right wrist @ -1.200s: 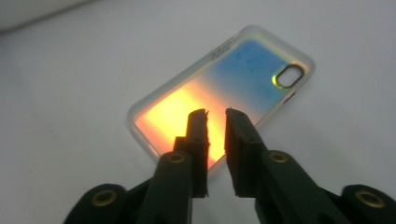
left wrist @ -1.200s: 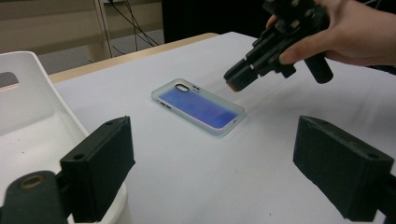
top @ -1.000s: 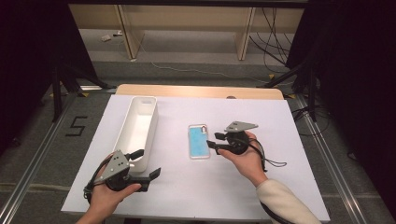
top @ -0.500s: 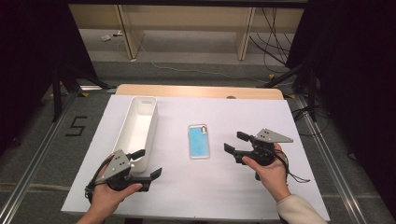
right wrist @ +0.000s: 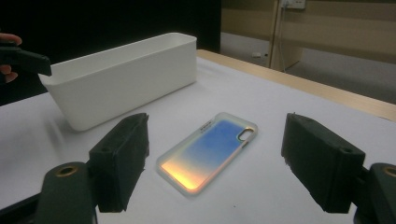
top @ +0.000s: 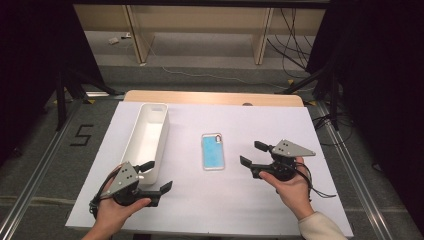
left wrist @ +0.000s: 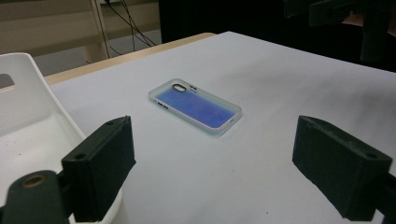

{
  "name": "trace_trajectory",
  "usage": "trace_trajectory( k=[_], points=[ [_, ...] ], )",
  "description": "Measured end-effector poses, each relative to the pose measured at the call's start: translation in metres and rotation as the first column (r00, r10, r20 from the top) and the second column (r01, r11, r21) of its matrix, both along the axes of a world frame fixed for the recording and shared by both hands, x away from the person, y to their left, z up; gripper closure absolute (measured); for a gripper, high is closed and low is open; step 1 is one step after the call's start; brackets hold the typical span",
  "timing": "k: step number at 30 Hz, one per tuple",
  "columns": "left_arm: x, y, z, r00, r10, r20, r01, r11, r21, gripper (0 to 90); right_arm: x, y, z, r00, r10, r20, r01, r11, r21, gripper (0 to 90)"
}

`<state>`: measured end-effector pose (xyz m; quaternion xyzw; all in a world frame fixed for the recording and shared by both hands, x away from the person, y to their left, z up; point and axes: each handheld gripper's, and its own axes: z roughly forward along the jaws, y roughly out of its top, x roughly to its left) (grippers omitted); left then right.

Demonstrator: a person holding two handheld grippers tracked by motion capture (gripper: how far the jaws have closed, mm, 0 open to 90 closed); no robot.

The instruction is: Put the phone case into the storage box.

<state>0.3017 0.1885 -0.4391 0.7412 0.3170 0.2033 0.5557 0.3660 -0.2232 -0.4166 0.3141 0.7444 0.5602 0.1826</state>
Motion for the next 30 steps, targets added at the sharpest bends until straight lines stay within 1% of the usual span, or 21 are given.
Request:
trace_trajectory(
  k=[1,3,5,7,8,9,12,14,15,16,19,20,21,22,24,25,26,27,28,29,30],
  points=[
    [0.000,0.000,0.000,1.0000,0.002,-0.001,-0.002,1.0000,0.002,12.2,-0.001,0.003,0.003,0.9997,0.009,0.021,-0.008,0.999,-0.035,25.2],
    [0.000,0.000,0.000,1.0000,0.002,0.001,-0.002,1.0000,0.004,12.3,-0.002,0.005,0.005,0.9995,0.020,0.026,-0.018,0.999,-0.051,26.0],
    [0.000,0.000,0.000,1.0000,0.007,-0.007,-0.007,1.0000,0.003,12.4,-0.002,0.008,0.008,0.9975,0.046,0.054,-0.040,0.994,-0.106,30.2],
    [0.001,-0.001,-0.001,1.0000,0.004,-0.007,-0.004,1.0000,0.005,12.5,-0.002,0.013,0.010,0.9960,0.070,0.055,-0.060,0.985,-0.159,31.2],
    [0.001,-0.001,-0.001,1.0000,0.005,-0.007,-0.005,1.0000,0.005,12.6,0.000,0.018,0.011,0.9954,0.083,0.046,-0.073,0.978,-0.196,31.2],
    [0.001,0.000,-0.001,1.0000,0.005,-0.007,-0.005,1.0000,0.005,12.7,0.000,0.018,0.011,0.9954,0.083,0.046,-0.073,0.978,-0.196,31.2],
    [0.001,0.000,-0.001,1.0000,0.004,-0.007,-0.004,1.0000,0.003,12.7,0.003,0.025,0.010,0.9941,0.104,0.031,-0.093,0.966,-0.241,30.8],
    [0.001,0.000,-0.001,1.0000,0.004,-0.007,-0.004,1.0000,0.004,12.8,0.006,0.029,0.010,0.9921,0.124,0.020,-0.113,0.950,-0.290,30.7],
    [0.001,0.000,-0.001,1.0000,0.003,-0.008,-0.003,1.0000,0.004,12.8,0.009,0.033,0.010,0.9912,0.132,0.011,-0.121,0.936,-0.331,30.7],
    [0.001,-0.001,-0.001,1.0000,0.003,-0.008,-0.003,1.0000,0.004,12.8,0.009,0.033,0.010,0.9912,0.132,0.011,-0.121,0.936,-0.331,30.7],
    [0.001,-0.001,-0.001,1.0000,0.003,-0.009,-0.003,1.0000,0.006,12.9,0.014,0.039,0.010,0.9900,0.141,-0.001,-0.132,0.921,-0.368,31.0],
    [0.001,-0.001,-0.001,1.0000,0.003,-0.009,-0.003,1.0000,0.007,12.9,0.017,0.041,0.010,0.9892,0.146,-0.006,-0.137,0.913,-0.385,31.3],
    [0.001,-0.001,-0.001,1.0000,0.003,-0.009,-0.003,1.0000,0.006,12.9,0.020,0.045,0.009,0.9886,0.150,-0.016,-0.143,0.901,-0.409,31.9],
    [0.001,-0.001,-0.001,0.9999,0.004,-0.009,-0.004,1.0000,0.007,12.9,0.020,0.045,0.009,0.9886,0.150,-0.016,-0.143,0.901,-0.409,31.9],
    [0.001,-0.001,-0.001,0.9999,0.004,-0.010,-0.004,1.0000,0.007,13.0,0.024,0.051,0.009,0.9861,0.164,-0.030,-0.159,0.881,-0.446,32.1],
    [0.001,-0.001,-0.001,1.0000,0.003,-0.009,-0.003,1.0000,0.007,13.0,0.026,0.053,0.008,0.9850,0.166,-0.046,-0.169,0.874,-0.456,32.1],
    [0.001,-0.001,-0.001,1.0000,0.003,-0.009,-0.003,1.0000,0.006,13.0,0.031,0.061,0.005,0.9770,0.194,-0.087,-0.212,0.845,-0.491,32.0],
    [0.001,-0.001,-0.001,1.0000,0.002,-0.007,-0.002,1.0000,0.007,13.0,0.031,0.061,0.005,0.9770,0.194,-0.087,-0.212,0.845,-0.491,32.0],
    [0.001,-0.001,-0.001,1.0000,-0.004,-0.003,0.004,0.9999,0.011,13.1,0.035,0.067,0.003,0.9733,0.207,-0.098,-0.228,0.818,-0.528,32.1],
    [0.000,-0.001,-0.001,1.0000,0.000,-0.006,0.000,0.9999,0.010,13.1,0.035,0.067,0.003,0.9733,0.207,-0.098,-0.228,0.818,-0.528,32.1],
    [0.000,-0.001,-0.001,1.0000,-0.001,-0.006,0.001,1.0000,0.009,13.0,0.039,0.076,0.000,0.9662,0.224,-0.128,-0.257,0.788,-0.560,32.1]
  ],
)
